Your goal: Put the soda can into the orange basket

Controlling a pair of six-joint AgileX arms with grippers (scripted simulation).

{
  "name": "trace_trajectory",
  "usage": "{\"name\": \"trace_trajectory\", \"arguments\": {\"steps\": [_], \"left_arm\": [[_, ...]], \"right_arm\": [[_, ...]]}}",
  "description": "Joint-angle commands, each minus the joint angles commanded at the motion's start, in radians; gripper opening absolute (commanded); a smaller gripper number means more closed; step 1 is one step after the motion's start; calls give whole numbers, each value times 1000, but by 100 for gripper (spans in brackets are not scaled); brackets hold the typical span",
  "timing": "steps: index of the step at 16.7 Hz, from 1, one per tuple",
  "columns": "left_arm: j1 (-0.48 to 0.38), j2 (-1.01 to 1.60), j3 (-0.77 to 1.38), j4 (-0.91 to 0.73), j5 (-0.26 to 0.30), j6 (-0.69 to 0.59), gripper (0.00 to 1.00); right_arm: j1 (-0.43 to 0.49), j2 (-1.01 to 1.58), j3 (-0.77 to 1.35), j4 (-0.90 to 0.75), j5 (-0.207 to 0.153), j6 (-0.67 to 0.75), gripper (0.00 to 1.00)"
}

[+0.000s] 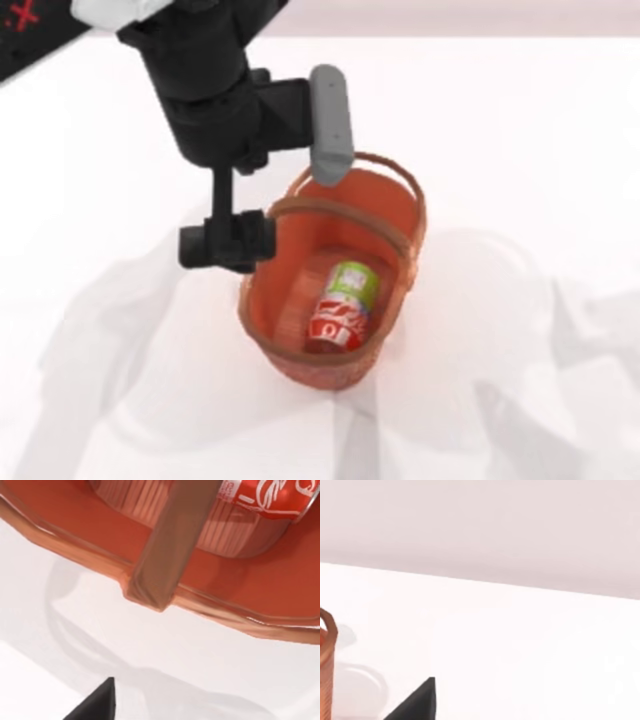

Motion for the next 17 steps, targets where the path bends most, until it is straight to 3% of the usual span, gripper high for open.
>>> {"name": "trace_trajectory", "arguments": {"steps": [4,7,9,17], "left_arm": [[-67,243,294,-131,-25,140,100],[-96,351,434,-181,-42,207,100],[-104,382,473,-194,-48,226,100],[-103,377,441,-167,-49,230,100]], "right_arm": [[-34,-281,-97,-124,128,6,100],[-50,-407,-135,-177,186,9,100],[-54,-441,-144,-191,201,10,100],[-55,-445,-144,-192,202,10,100]]}}
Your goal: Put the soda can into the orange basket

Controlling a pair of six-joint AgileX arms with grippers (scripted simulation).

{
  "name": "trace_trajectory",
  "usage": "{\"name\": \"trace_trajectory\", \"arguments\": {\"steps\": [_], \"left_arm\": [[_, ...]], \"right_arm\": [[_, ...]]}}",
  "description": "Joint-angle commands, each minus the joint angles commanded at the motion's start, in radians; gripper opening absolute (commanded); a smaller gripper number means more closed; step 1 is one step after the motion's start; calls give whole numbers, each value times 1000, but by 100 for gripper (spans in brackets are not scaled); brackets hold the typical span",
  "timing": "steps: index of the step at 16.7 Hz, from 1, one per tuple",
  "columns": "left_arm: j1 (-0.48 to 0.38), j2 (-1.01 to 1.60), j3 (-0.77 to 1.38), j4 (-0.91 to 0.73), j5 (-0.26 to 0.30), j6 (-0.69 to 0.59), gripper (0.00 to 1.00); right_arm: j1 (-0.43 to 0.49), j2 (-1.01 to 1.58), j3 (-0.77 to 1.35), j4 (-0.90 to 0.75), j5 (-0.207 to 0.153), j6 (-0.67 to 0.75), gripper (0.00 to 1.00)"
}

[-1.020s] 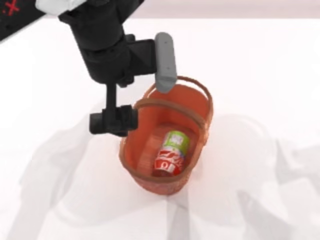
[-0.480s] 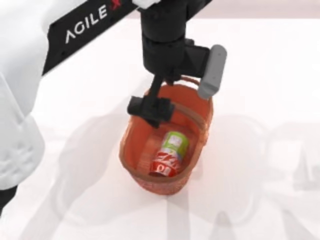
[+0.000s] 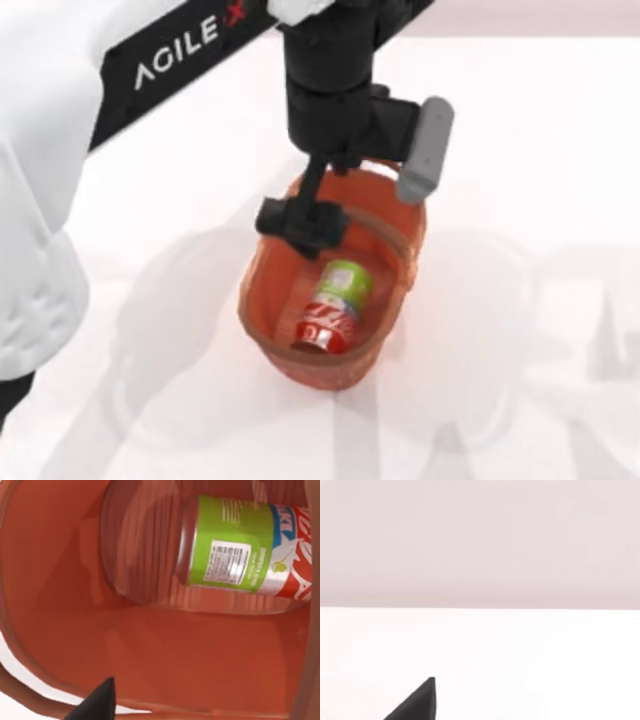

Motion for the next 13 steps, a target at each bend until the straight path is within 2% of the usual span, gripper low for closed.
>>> {"name": "trace_trajectory", "arguments": {"steps": [8,13], "left_arm": [[-1,-14,-80,66,0,-1,100],[-1,-14,-80,66,0,-1,62]], "right_arm": [[0,0,0,0,0,0,100],[0,0,0,0,0,0,100]]}}
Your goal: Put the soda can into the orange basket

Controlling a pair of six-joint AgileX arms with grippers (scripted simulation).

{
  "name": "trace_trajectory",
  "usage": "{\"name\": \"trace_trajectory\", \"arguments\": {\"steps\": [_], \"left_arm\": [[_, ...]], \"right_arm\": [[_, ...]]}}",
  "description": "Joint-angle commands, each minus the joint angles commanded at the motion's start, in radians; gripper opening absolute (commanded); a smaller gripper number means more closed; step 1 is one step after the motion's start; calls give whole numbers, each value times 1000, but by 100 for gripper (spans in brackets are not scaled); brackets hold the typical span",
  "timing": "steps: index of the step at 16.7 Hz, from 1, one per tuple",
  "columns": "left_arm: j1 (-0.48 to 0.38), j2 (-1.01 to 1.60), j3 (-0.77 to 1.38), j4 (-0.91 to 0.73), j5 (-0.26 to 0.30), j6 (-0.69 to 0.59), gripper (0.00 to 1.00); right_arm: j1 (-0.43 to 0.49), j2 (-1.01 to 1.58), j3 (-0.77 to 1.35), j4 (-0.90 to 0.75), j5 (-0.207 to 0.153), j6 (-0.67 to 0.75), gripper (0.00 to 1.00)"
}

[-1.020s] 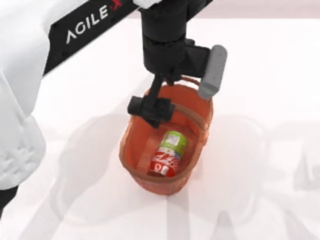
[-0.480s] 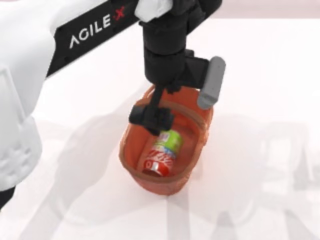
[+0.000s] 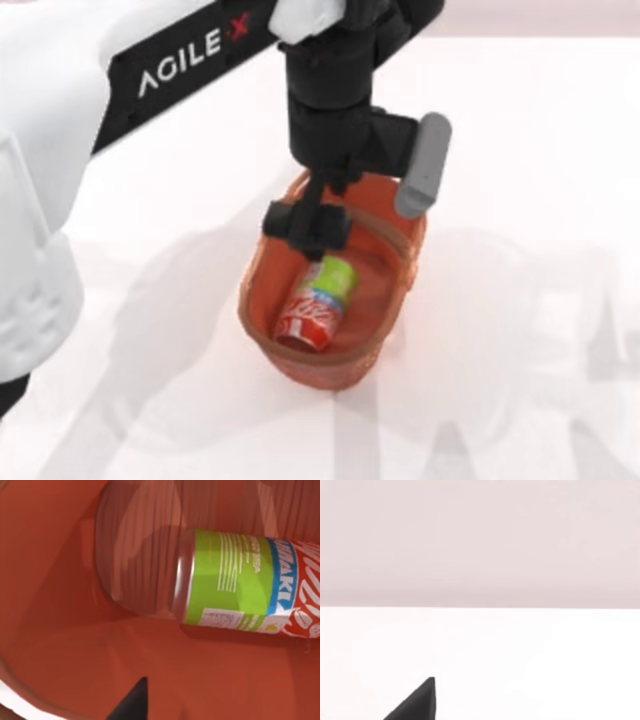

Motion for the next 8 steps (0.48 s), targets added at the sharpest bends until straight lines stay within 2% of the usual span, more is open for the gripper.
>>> {"name": "trace_trajectory", "arguments": {"steps": [8], "left_arm": [[0,0,0,0,0,0,2]], "right_arm": [[0,0,0,0,0,0,100]]}}
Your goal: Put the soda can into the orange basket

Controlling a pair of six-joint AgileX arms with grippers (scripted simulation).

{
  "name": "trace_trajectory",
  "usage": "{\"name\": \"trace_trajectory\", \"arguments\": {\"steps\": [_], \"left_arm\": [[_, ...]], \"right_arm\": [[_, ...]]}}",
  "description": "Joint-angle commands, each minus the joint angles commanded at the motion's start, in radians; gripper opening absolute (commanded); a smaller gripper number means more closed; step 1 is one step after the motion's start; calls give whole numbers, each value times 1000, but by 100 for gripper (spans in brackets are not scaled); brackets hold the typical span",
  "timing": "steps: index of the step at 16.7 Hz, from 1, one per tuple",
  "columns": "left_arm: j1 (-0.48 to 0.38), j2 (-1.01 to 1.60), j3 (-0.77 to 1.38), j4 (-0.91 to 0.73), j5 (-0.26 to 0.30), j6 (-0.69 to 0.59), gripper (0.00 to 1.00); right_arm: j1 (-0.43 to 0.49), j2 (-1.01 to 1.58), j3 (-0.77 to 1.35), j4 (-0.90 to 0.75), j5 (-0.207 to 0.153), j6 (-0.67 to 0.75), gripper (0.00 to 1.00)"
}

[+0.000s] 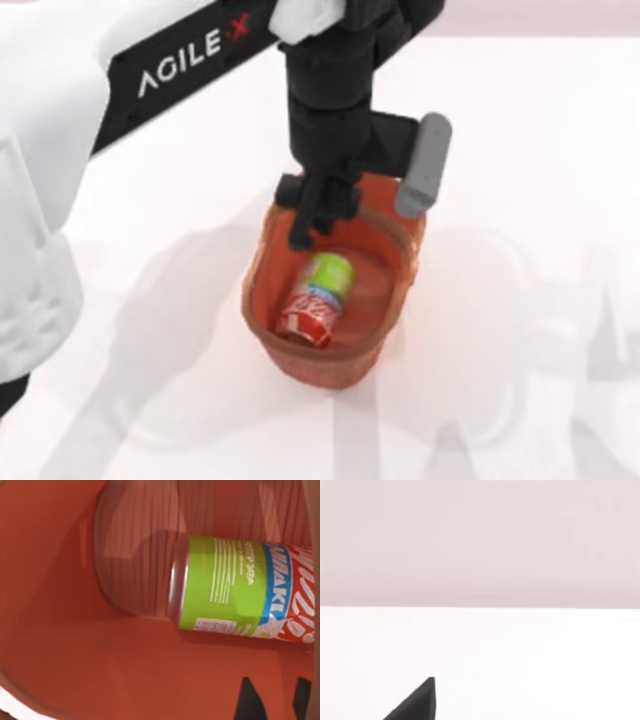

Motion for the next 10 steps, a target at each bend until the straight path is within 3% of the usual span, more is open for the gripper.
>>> {"name": "trace_trajectory", "arguments": {"steps": [10], "left_arm": [[0,0,0,0,0,0,0]], "right_arm": [[0,0,0,0,0,0,100]]}}
